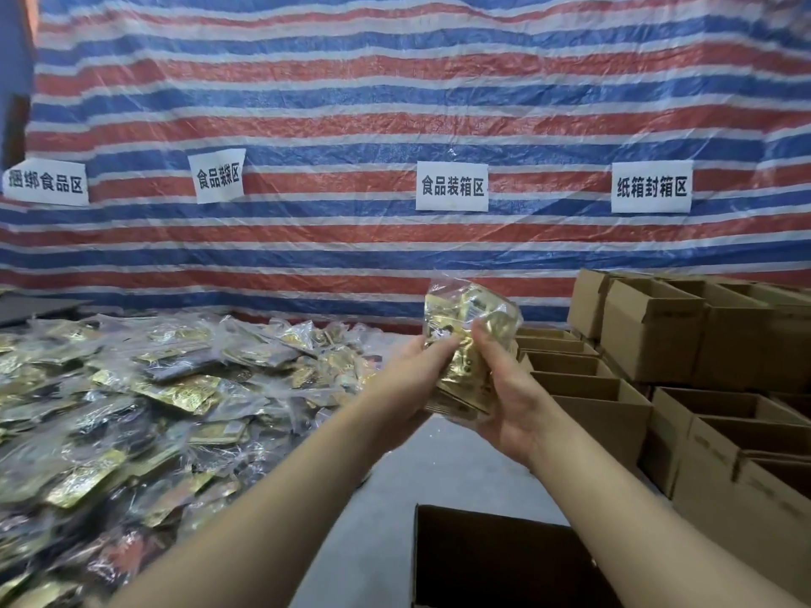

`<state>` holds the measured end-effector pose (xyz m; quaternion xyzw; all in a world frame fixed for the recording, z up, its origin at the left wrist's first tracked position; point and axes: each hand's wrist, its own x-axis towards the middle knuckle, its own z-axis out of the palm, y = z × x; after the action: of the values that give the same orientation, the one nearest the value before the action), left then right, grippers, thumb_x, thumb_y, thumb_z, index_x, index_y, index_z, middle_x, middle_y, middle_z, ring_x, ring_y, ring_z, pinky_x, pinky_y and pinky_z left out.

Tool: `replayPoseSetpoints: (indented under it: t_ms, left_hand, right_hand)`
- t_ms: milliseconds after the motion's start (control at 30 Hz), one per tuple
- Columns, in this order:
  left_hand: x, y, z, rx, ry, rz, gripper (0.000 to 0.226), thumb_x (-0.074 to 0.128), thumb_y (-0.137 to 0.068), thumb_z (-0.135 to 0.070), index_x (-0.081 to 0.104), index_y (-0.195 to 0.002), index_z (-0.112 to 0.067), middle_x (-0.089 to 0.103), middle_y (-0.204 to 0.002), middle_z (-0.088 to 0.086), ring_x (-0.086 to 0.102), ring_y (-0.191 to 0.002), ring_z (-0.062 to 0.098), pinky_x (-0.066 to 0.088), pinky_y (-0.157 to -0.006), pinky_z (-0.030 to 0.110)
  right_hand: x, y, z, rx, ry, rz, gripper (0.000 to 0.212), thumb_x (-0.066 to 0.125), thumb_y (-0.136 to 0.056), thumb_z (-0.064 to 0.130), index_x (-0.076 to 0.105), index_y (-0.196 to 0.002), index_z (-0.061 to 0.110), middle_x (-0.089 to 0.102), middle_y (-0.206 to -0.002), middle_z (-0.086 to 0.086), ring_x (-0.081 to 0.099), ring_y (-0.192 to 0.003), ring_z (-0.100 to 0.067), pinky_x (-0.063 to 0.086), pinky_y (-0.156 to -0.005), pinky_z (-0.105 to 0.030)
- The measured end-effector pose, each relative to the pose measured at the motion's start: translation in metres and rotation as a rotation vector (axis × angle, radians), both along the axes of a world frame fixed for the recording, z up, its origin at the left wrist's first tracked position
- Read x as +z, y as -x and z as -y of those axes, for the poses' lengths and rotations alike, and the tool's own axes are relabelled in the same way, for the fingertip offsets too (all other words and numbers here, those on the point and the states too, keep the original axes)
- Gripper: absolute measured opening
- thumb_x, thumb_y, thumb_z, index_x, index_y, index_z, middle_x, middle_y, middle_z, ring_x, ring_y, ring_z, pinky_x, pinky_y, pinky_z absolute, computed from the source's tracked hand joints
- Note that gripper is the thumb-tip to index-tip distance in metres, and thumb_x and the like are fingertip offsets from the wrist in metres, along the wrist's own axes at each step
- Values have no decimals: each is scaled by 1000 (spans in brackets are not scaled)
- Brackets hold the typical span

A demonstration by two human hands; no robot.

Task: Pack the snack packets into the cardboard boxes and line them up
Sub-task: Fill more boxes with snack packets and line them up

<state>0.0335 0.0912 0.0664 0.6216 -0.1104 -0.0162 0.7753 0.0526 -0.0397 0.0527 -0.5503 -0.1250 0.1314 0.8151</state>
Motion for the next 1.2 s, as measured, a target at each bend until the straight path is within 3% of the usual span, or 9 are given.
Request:
replayPoseSetpoints:
  t_ms: [267, 400, 467, 567, 667, 767, 900, 1033, 1200]
  left_hand:
    - [-20, 5, 36, 591, -939, 583, 38, 24, -98, -57, 50, -102, -30, 50, -96, -8, 54, -90, 12, 51, -80, 38]
    - [-20, 7, 41, 717, -1054, 585, 58, 24, -94, -65, 30, -142, -34, 36, -135, 0, 33, -128, 20, 31, -105, 42]
    - [-15, 9, 42, 483, -887, 460, 59, 32, -97, -63, 32, -145, -28, 42, -144, 0, 39, -135, 20, 35, -111, 46]
    - [-12, 18, 44, 7, -379, 232, 33, 37, -101, -55, 57, -115, -33, 73, -104, -8, 70, -99, 11, 58, -83, 31]
    - [-18, 22, 46, -119, -262, 209, 25, 37, -102, -50, 56, -112, -39, 73, -103, -12, 70, -97, 6, 59, -83, 27]
    - [-19, 26, 49, -154, -243, 219, 31, 37, -101, -51, 47, -129, -40, 65, -122, -10, 67, -99, 2, 58, -81, 21]
    - [-20, 29, 45, 26, -362, 140, 83, 55, -89, -60, 10, -155, -35, 33, -156, 2, 55, -109, 6, 48, -61, 12]
    - [-35, 38, 24, 70, -535, 126, 110, 62, -64, -76, 15, -154, -35, 41, -150, 0, 52, -121, 12, 44, -79, 19]
    - [-81, 57, -19, 87, -620, 84, 63, 48, -78, -74, 51, -131, -41, 58, -126, -16, 55, -113, -2, 41, -78, 11]
  right_hand:
    - [-10, 21, 39, 68, -139, 154, 40, 61, -92, 42, 67, -129, 29, 66, -131, -12, 66, -118, -31, 58, -85, -46]
    - [-9, 30, 53, 104, -146, 202, 40, 53, -98, 38, 62, -136, 27, 62, -138, -14, 60, -126, -32, 55, -94, -49]
    - [-7, 33, 63, 127, -141, 218, 43, 50, -99, 36, 58, -140, 23, 58, -142, -16, 58, -129, -33, 54, -97, -49]
    - [-2, 38, 76, 195, -78, 279, 50, 48, -102, 35, 48, -149, 20, 51, -149, -17, 49, -137, -35, 45, -108, -53]
    - [-1, 41, 82, 232, -50, 300, 48, 57, -98, 31, 53, -145, 22, 51, -148, -17, 49, -137, -36, 43, -109, -56]
    - [-4, 47, 77, 239, -70, 311, 39, 55, -97, 26, 63, -135, 22, 58, -141, -16, 55, -132, -34, 52, -99, -48]
    - [-12, 53, 72, 194, 7, 319, 50, 60, -90, 19, 56, -140, 16, 61, -137, -17, 60, -126, -34, 56, -91, -43]
    - [-23, 56, 76, 120, 115, 288, 52, 63, -80, 18, 60, -132, 23, 70, -123, -12, 66, -117, -31, 59, -88, -41]
    - [-30, 66, 93, 111, 365, 302, 56, 69, -70, 22, 56, -124, 16, 71, -104, -14, 71, -103, -31, 60, -83, -39]
